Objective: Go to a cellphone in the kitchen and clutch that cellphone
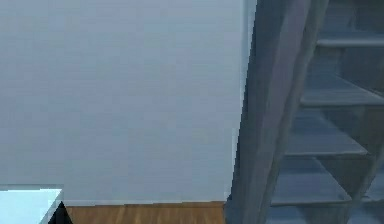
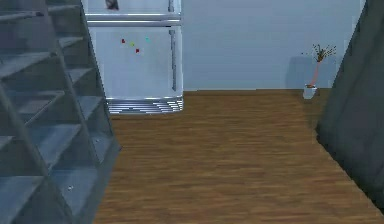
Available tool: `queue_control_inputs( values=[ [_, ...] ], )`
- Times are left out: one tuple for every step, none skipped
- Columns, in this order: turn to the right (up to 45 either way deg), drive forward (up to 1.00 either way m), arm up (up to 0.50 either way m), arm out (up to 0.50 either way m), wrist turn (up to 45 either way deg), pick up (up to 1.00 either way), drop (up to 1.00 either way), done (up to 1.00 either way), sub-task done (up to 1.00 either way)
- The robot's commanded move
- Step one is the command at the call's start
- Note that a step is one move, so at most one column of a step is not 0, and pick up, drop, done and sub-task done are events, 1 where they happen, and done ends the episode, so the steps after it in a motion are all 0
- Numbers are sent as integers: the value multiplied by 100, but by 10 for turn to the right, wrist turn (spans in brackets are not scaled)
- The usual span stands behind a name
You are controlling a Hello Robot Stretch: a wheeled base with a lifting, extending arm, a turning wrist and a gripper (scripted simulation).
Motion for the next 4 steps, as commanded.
queue_control_inputs(
  values=[
    [-150, 0, 0, 0, 0, 0, 0, 0, 0],
    [0, 60, 0, 0, 0, 0, 0, 0, 0],
    [-150, 0, 0, 0, 0, 0, 0, 0, 0],
    [0, 35, 0, 0, 0, 0, 0, 0, 0]
  ],
)
